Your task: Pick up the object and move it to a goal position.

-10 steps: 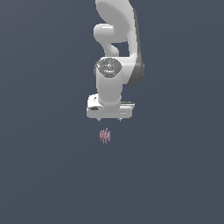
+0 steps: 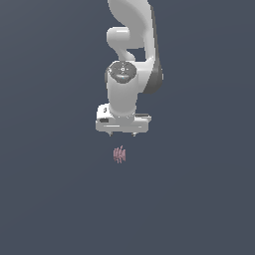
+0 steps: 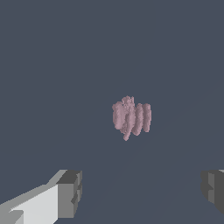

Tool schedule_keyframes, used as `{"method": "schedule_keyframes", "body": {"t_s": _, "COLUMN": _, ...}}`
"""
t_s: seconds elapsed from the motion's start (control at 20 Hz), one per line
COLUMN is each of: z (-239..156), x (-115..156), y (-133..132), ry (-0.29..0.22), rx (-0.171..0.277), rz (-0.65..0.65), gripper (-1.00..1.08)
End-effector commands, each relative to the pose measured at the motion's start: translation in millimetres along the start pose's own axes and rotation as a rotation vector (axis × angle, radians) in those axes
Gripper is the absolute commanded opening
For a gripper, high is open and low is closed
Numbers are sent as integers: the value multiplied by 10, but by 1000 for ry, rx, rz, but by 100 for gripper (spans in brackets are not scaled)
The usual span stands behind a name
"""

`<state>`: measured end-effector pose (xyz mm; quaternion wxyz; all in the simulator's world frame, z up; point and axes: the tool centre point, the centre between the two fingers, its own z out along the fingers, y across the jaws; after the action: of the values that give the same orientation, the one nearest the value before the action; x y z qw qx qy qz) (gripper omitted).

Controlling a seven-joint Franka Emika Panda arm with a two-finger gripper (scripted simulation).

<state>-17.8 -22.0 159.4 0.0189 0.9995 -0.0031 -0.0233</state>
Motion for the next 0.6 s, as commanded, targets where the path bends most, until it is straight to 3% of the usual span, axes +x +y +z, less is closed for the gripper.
{"method": "schedule_keyframes", "body": {"t_s": 0.0, "z": -20, "x": -7, "y": 18, "ry": 1, "rx": -4, "rz": 4, "gripper": 100}}
{"method": "schedule_keyframes", "body": {"t_s": 0.55, "z": 65, "x": 44, "y": 28, "ry": 5, "rx": -1, "rz": -71, "gripper": 100}}
